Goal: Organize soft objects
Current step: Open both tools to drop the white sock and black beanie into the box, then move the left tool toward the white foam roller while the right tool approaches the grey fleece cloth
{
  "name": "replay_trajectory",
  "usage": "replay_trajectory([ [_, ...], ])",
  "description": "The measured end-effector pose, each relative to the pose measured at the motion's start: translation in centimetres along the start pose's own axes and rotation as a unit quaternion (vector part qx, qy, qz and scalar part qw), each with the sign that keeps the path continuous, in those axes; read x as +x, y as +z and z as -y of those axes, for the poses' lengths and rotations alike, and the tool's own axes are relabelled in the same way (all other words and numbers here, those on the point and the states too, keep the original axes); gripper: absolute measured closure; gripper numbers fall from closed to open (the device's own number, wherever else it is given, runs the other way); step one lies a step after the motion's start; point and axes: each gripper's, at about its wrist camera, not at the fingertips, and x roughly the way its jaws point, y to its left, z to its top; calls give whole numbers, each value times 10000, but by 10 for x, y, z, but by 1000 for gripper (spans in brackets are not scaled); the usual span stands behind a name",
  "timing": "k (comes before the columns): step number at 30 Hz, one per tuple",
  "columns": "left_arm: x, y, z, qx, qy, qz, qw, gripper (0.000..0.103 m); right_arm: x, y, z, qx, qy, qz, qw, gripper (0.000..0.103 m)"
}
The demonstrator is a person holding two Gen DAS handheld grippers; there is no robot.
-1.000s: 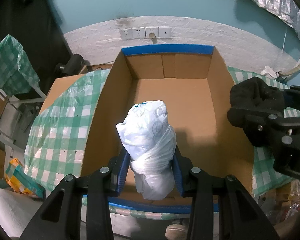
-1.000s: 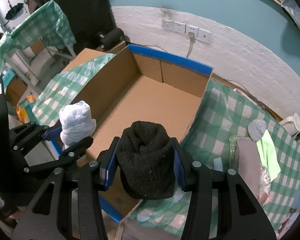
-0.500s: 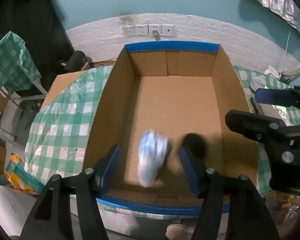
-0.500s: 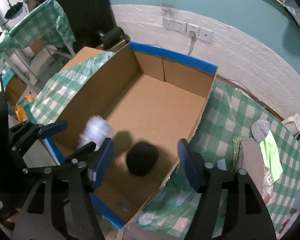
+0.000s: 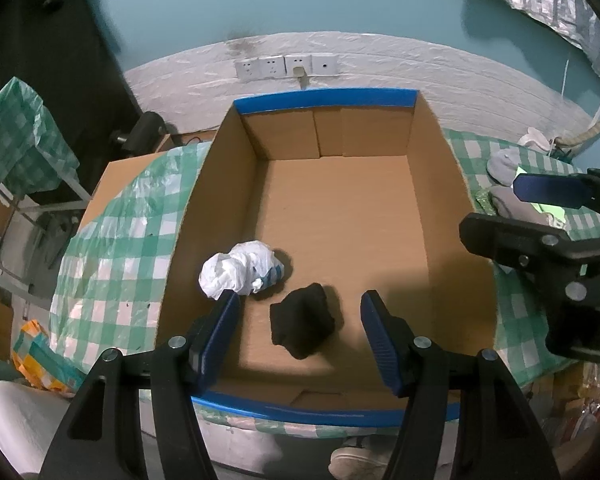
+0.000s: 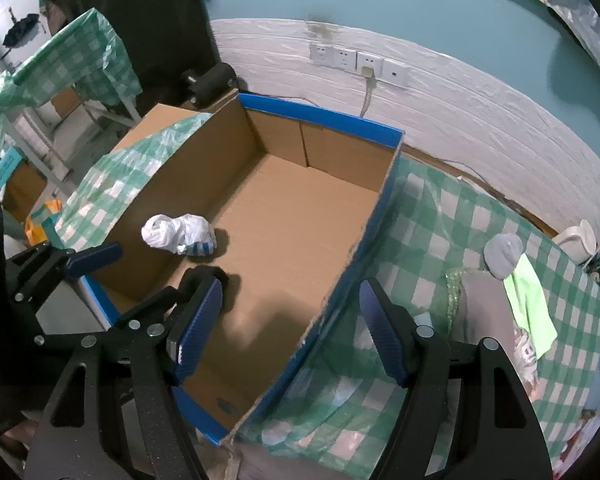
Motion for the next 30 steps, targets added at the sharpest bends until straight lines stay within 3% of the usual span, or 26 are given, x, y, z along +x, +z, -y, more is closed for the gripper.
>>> replay_trajectory([
  [18,-11,4,35,350,-141,125,9992,38,-19,-19,41,329,-81,153,9993,30],
  [21,-11,5,42,414,-138,122,9990,32,-22,-23,49,392,-98,173,9990,29],
  [30,-13,9,67,555,-241,135,9981,32,-34,-38,82,622,-242,238,9975,29],
])
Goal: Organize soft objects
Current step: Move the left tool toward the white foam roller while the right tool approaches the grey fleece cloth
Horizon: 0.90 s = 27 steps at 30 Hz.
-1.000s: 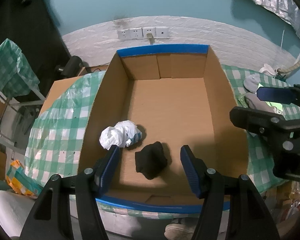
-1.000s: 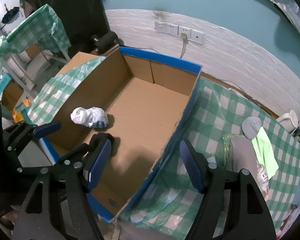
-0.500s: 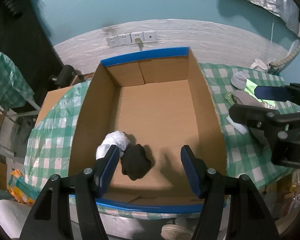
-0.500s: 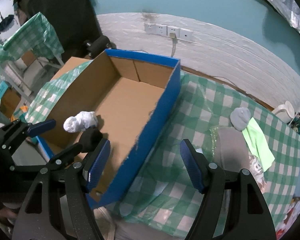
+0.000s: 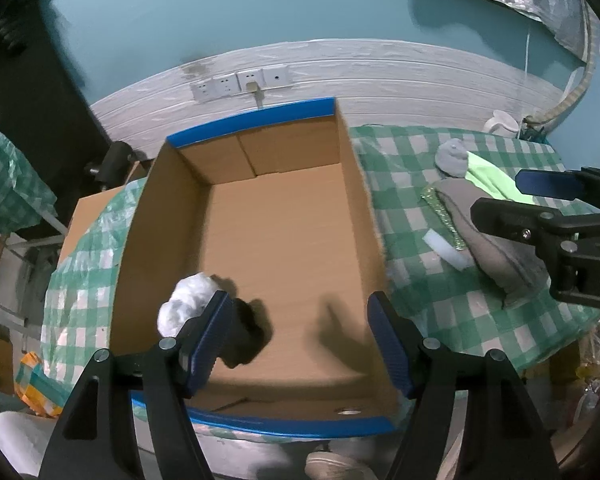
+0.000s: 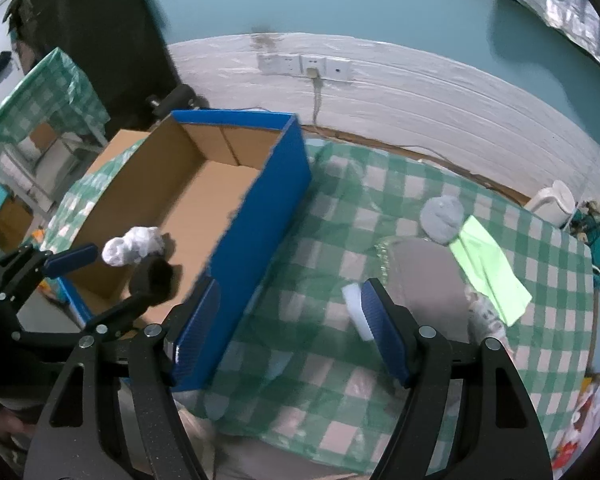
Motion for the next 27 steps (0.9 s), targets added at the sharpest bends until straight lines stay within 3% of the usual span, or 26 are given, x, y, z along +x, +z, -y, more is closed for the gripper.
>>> replay_trajectory([
  [22,7,8,69,426,-163,-188,9988,31,-14,-40,95,749,-324,18,9967,28],
  [27,15,8,82,479,-192,-308,9982,31,-8,-49,108,836,-450,-43,9955,21],
])
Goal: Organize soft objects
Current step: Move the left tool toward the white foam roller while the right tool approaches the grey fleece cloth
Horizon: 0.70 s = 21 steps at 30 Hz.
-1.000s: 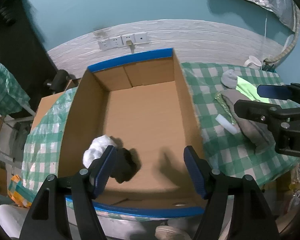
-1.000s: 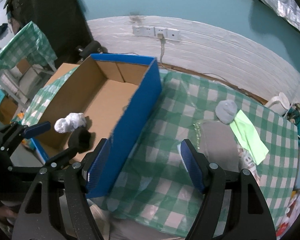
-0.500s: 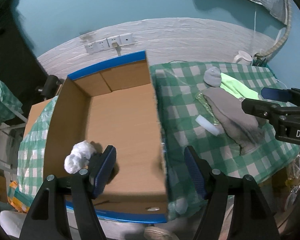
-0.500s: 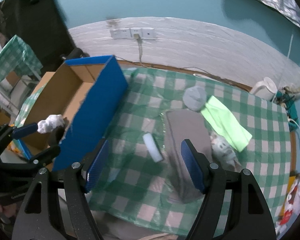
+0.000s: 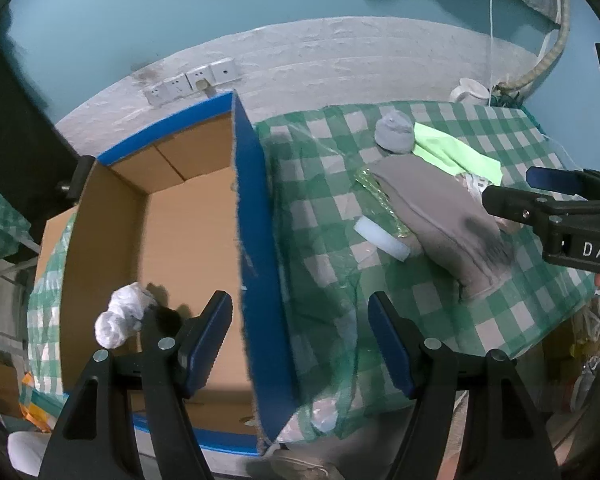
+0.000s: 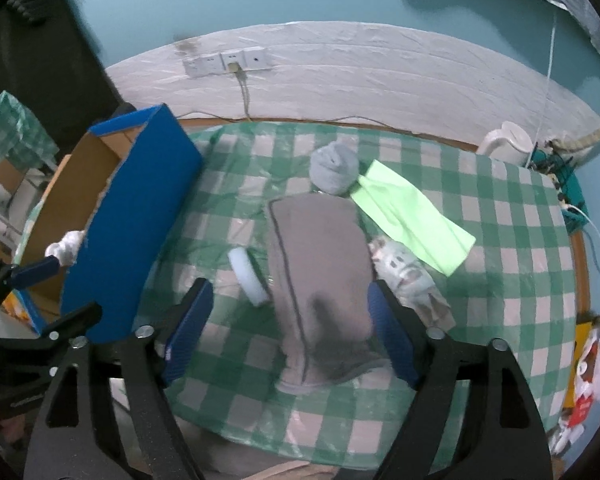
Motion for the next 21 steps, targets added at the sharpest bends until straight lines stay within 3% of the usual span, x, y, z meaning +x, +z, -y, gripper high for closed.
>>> replay_trajectory([
  [4,8,2,7,3,118,-32,9999,23,9,-6,8,29,-32,-123,9999,21],
  [14,4,5,18,84,493,29,9987,23,39,-18,14,-84,-181,-455,9988,21],
  [21,6,9,32,181,319,35,9993,23,47,-23,16,-94,-171,-542,9983,21],
])
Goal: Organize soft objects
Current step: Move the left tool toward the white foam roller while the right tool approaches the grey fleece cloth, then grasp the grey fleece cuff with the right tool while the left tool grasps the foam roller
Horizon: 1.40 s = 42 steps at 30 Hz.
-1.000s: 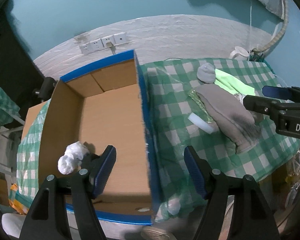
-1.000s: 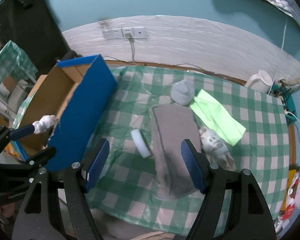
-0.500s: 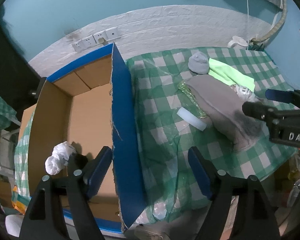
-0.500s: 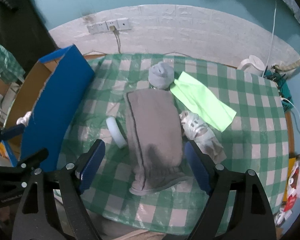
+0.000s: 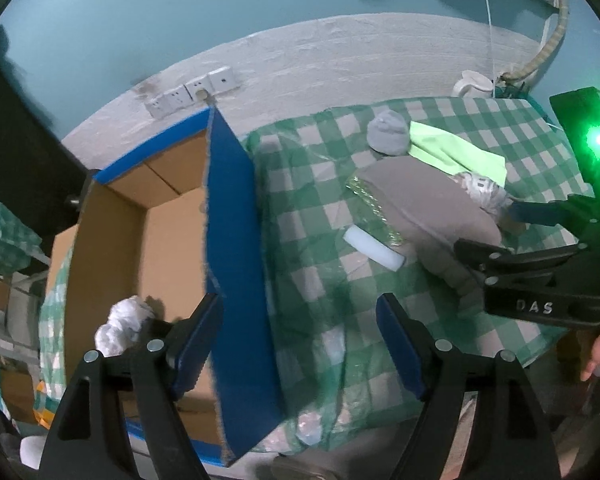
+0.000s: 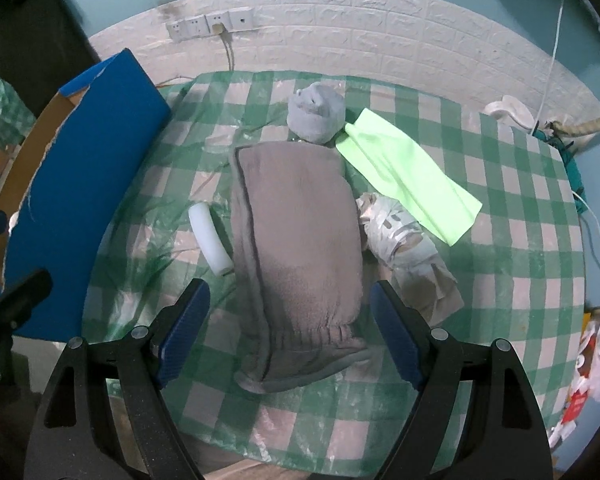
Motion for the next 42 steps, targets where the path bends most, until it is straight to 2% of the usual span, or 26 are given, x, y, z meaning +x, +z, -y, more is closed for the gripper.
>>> replay_trajectory([
  [15,34,1,27,120,-249,-357,9990,23,31,-8,3,-193,-148,-380,9990,20],
  [23,56,6,24,-106,-397,-616,9973,23,46,-12,2,-286,-203,-532,9980,19],
  [28,67,10,20,-249,-487,-743,9957,23,58,-14,6,-225,-106,-670,9974,19],
  [35,76,12,20,-289,-529,-844,9946,23,76,-18,13,71,241,-881,9958,19],
  [37,78,13,20,-307,-537,-863,9943,23,75,-17,12,63,269,-822,9962,19],
  [39,81,13,20,-329,-545,-883,9941,23,74,-17,11,43,336,-774,9964,32],
  [40,82,13,20,-338,-547,-897,9939,23,72,-17,11,26,397,-722,9966,45],
  [42,83,13,20,-358,-552,-909,9937,23,67,-17,9,33,474,-674,9966,51],
])
